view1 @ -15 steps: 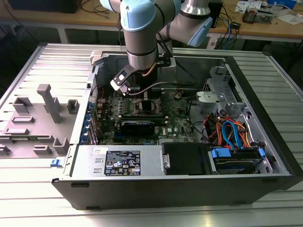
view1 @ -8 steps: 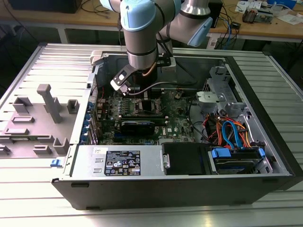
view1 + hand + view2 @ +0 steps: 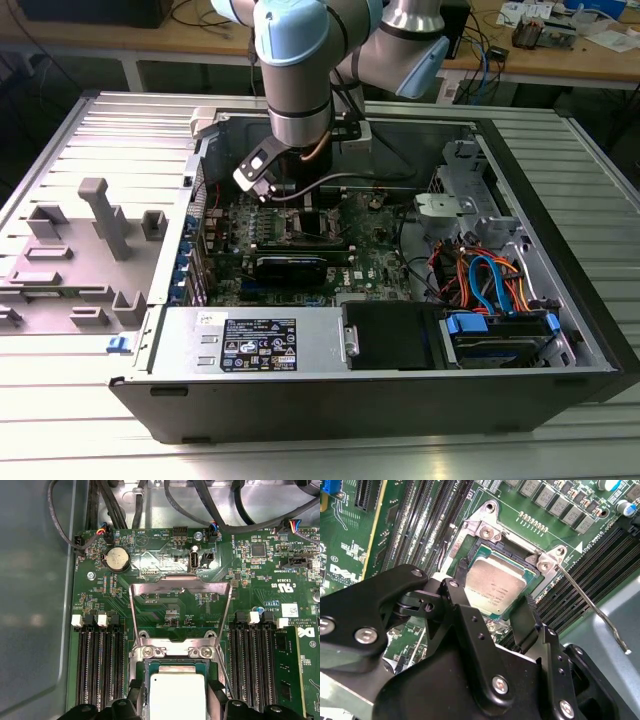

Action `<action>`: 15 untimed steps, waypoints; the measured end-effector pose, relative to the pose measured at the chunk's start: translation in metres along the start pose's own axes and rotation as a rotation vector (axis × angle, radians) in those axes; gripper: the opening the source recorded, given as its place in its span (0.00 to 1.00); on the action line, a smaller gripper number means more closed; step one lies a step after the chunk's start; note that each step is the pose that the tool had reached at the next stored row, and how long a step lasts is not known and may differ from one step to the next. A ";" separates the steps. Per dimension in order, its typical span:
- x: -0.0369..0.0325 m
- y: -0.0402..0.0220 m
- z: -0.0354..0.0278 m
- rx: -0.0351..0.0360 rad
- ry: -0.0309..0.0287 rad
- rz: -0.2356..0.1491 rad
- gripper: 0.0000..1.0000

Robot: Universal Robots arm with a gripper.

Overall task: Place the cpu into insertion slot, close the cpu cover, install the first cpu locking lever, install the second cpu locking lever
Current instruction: 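Place the cpu into insertion slot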

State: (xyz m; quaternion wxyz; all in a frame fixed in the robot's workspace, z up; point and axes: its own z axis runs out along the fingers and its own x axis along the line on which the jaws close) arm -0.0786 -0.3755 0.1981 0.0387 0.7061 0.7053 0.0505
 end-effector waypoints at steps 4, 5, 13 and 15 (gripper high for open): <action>0.0000 0.0001 0.0001 -0.0001 -0.0004 0.000 0.54; 0.0000 0.0001 0.0001 -0.0002 -0.0002 0.000 0.54; 0.0001 0.0002 0.0002 0.0001 -0.0140 -0.035 0.54; -0.0001 0.0001 0.0000 0.0006 -0.0169 -0.036 0.54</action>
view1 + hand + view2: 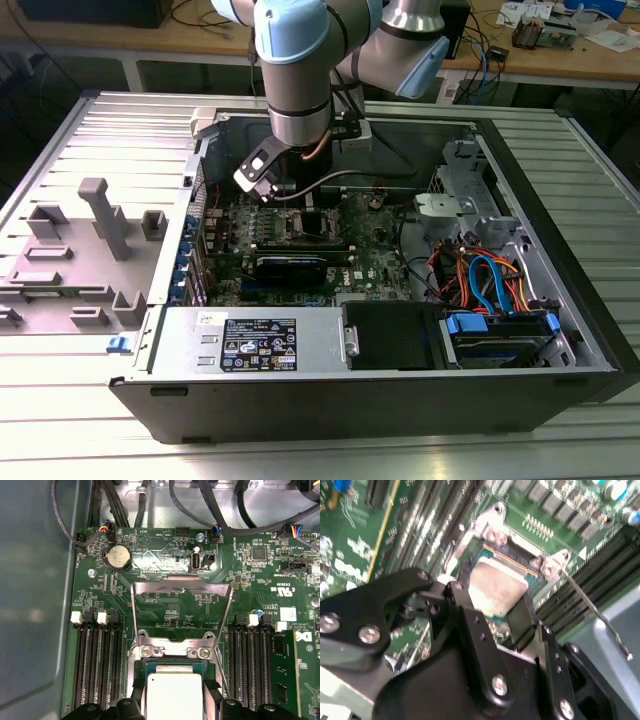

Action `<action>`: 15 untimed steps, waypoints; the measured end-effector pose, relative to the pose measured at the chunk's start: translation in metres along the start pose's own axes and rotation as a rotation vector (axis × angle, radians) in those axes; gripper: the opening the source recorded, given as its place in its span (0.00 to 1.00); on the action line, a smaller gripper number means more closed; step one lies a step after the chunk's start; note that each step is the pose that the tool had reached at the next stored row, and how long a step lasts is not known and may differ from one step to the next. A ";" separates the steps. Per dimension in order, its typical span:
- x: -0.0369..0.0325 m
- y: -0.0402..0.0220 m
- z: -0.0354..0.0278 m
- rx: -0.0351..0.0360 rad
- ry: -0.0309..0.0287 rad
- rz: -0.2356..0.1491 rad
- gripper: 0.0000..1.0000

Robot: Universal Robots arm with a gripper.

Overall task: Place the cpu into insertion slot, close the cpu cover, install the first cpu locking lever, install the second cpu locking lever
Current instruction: 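Place the cpu into insertion slot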

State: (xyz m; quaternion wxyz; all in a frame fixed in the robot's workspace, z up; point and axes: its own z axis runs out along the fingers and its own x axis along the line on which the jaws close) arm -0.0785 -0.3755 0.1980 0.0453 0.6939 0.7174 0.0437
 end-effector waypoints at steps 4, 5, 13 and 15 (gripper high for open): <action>0.0002 0.0005 0.0007 0.0001 -0.0020 0.018 0.54; 0.0002 0.0007 0.0007 0.0002 -0.0022 0.018 0.54; 0.0002 0.0014 0.0010 0.0001 -0.0020 0.018 0.54; 0.0004 0.0017 0.0015 -0.0008 -0.0008 0.018 0.55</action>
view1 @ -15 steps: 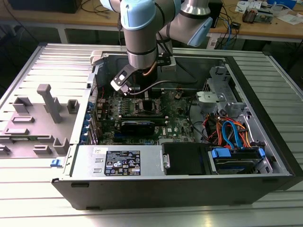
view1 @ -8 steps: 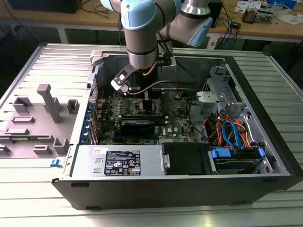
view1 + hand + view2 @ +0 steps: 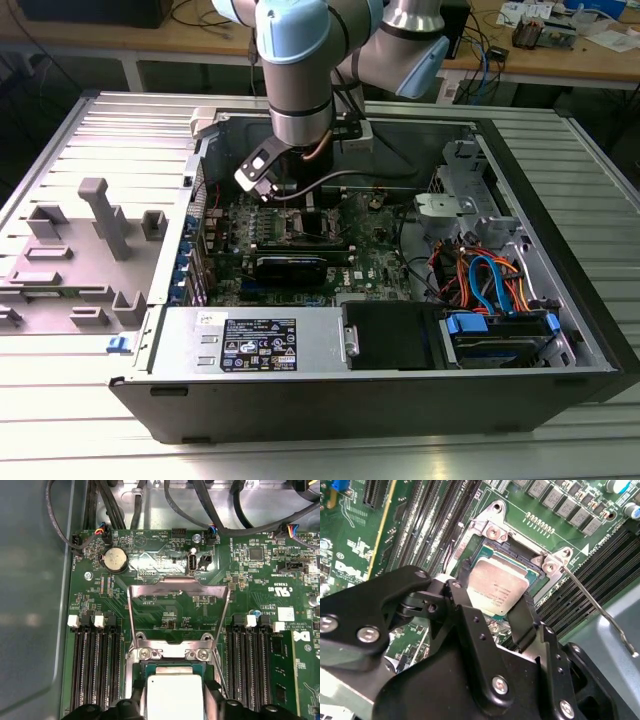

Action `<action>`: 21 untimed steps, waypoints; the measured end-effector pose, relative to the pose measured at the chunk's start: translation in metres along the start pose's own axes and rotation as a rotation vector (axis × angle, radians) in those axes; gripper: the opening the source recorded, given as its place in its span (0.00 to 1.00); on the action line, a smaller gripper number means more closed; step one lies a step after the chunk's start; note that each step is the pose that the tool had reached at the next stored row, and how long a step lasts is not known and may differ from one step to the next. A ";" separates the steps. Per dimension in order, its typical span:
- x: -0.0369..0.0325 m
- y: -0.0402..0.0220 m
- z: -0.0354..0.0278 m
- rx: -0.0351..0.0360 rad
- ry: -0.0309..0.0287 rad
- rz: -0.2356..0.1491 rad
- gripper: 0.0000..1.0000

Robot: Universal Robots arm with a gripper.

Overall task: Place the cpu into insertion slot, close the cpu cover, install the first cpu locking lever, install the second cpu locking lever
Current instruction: 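Place the cpu into insertion slot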

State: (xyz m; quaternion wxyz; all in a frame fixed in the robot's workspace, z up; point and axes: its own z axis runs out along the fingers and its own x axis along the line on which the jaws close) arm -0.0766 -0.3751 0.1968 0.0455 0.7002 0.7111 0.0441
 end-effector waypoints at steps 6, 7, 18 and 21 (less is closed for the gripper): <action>-0.0002 0.0000 -0.0006 0.0008 -0.0012 0.000 0.62; -0.0002 0.0001 -0.0006 0.0007 -0.0010 0.000 0.62; -0.0001 -0.0050 -0.0013 0.0008 -0.0012 0.000 0.62; -0.0001 -0.0055 -0.0014 0.0008 -0.0010 0.000 0.62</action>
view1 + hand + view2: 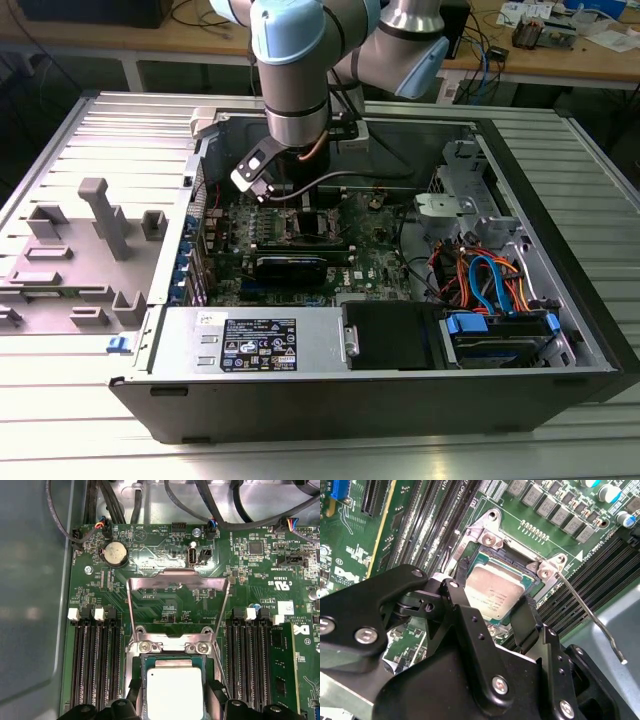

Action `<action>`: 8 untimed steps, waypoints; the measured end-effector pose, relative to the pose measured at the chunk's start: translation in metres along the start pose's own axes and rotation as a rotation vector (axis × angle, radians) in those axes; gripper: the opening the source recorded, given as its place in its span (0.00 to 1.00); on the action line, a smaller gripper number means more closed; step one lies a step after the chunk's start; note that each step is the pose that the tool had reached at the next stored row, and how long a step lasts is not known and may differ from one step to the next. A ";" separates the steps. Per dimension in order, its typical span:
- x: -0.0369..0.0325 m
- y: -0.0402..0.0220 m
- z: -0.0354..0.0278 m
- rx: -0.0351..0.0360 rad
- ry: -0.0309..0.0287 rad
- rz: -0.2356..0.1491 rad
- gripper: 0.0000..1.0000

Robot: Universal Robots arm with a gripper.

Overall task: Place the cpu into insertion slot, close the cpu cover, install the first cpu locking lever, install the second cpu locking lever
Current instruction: 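Place the cpu into insertion slot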

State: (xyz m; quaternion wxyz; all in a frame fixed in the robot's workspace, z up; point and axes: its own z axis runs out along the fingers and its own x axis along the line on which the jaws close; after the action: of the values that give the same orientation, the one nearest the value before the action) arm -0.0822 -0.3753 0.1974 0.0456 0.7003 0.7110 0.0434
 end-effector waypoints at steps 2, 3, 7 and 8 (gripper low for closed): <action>0.0000 -0.0003 0.0000 0.0000 0.0000 0.000 0.62; 0.0000 -0.0004 0.0000 0.0000 0.0000 0.000 0.62; 0.0002 -0.0005 -0.0001 0.0001 -0.0001 0.000 0.62; 0.0004 -0.0005 -0.0001 0.0001 -0.0001 0.000 0.62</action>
State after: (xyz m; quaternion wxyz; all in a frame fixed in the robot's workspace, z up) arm -0.0827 -0.3749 0.1975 0.0456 0.7004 0.7110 0.0434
